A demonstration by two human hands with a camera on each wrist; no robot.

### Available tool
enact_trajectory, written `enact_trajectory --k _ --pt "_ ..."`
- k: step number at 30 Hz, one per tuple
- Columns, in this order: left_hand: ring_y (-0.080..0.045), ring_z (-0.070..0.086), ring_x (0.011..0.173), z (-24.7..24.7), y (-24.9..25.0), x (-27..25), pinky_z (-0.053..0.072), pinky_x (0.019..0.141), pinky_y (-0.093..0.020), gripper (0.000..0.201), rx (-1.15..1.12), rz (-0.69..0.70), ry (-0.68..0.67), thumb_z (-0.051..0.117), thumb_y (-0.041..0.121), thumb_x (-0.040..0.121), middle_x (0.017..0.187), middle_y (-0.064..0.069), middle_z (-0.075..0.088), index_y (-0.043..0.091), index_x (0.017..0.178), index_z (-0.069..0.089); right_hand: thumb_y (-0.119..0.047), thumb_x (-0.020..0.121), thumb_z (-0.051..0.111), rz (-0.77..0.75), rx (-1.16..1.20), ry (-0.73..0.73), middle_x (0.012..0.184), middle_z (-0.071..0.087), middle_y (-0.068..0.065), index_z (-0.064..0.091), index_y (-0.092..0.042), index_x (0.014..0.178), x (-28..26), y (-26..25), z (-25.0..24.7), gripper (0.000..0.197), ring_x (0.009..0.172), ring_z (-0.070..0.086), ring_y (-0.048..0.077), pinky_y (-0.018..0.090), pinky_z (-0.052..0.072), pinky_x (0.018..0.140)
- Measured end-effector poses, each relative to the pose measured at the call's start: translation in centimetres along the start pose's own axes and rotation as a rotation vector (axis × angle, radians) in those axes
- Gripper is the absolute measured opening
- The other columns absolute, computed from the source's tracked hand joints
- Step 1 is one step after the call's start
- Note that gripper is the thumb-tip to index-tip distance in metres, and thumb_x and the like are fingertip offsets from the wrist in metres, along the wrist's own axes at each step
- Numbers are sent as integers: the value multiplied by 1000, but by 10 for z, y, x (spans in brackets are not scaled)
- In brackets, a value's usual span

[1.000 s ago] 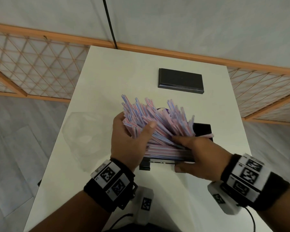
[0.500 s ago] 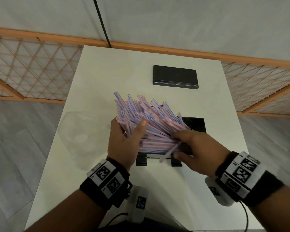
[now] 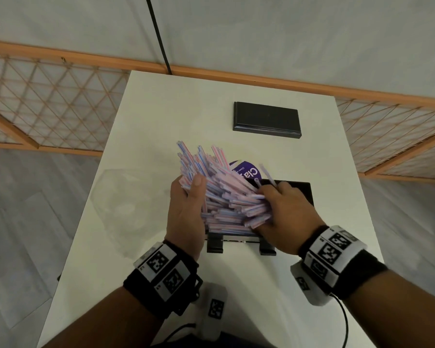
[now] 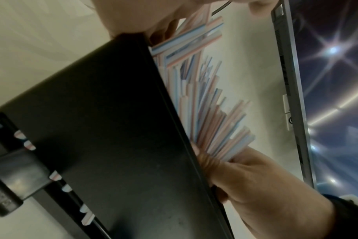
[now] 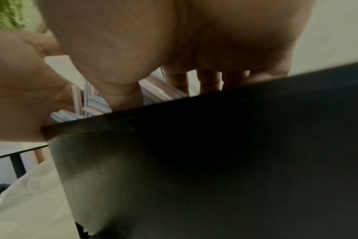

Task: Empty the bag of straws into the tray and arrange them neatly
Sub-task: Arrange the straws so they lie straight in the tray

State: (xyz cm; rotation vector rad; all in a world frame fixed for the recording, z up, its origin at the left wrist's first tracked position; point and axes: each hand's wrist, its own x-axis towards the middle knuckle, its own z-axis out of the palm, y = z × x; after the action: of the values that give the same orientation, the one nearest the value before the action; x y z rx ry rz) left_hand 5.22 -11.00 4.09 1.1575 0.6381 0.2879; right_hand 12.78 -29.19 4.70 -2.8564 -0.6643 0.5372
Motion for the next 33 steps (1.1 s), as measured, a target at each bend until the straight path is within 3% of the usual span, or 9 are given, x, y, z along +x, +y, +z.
enact_trajectory --k 3,6,9,12,16,20,24,29,33 --pt "-14 70 108 -1 -1 0 57 94 -39 50 9 3 -6 61 59 87 111 1 72 21 119 57 -80 70 49 31 -155 28 121 50 4 47 -25 131 1 -7 3 82 110 47 32 45 45 92" --pt "-1 72 94 0 -1 1 56 77 -17 22 78 51 -23 62 30 99 103 6 71 17 116 56 -85 69 30 26 -98 -10 125 51 3 44 -23 132 7 -15 7 90 114 48 29 44 42 96" --pt "-22 71 109 5 2 1 59 92 -43 62 120 82 -17 76 45 79 118 -4 72 12 127 56 -73 68 27 -45 16 11 118 53 5 47 -17 122 13 -30 8 80 108 51 32 44 43 89" --pt "-28 70 111 5 2 0 57 95 -56 65 73 102 -9 71 54 77 120 -10 71 11 124 57 -68 71 34 -75 112 56 112 53 4 49 -18 113 13 -40 8 67 101 50 29 43 45 85" --pt "-24 71 108 0 4 -2 58 94 -51 67 50 111 -41 66 57 75 118 -9 71 10 122 54 -75 71 47 -62 177 182 108 50 4 51 -17 111 6 -36 7 70 100 47 26 41 46 89" --pt "-18 71 110 -6 0 1 59 93 -40 84 152 132 -102 80 51 64 123 -5 69 11 132 50 -59 65 78 -19 267 310 105 49 0 53 -16 110 -13 -15 -6 67 98 47 20 28 38 83" --pt "-11 70 108 -4 -3 2 59 89 -30 85 182 161 -124 79 51 64 123 -2 68 12 133 49 -50 65 80 53 219 334 98 42 -4 54 -24 109 -32 11 -16 58 89 50 19 27 40 77" --pt "-10 71 107 -1 -4 3 59 89 -31 84 172 170 -113 78 53 64 121 0 69 11 131 50 -12 73 83 -82 352 399 110 53 -5 52 -28 133 -35 22 -17 69 95 58 9 22 48 85" --pt "-9 71 106 -2 -3 2 60 90 -34 81 173 138 -74 75 57 65 119 1 69 13 129 51 -6 73 82 -114 362 535 97 59 -4 65 -20 97 -31 27 -22 33 83 61 11 37 58 71"
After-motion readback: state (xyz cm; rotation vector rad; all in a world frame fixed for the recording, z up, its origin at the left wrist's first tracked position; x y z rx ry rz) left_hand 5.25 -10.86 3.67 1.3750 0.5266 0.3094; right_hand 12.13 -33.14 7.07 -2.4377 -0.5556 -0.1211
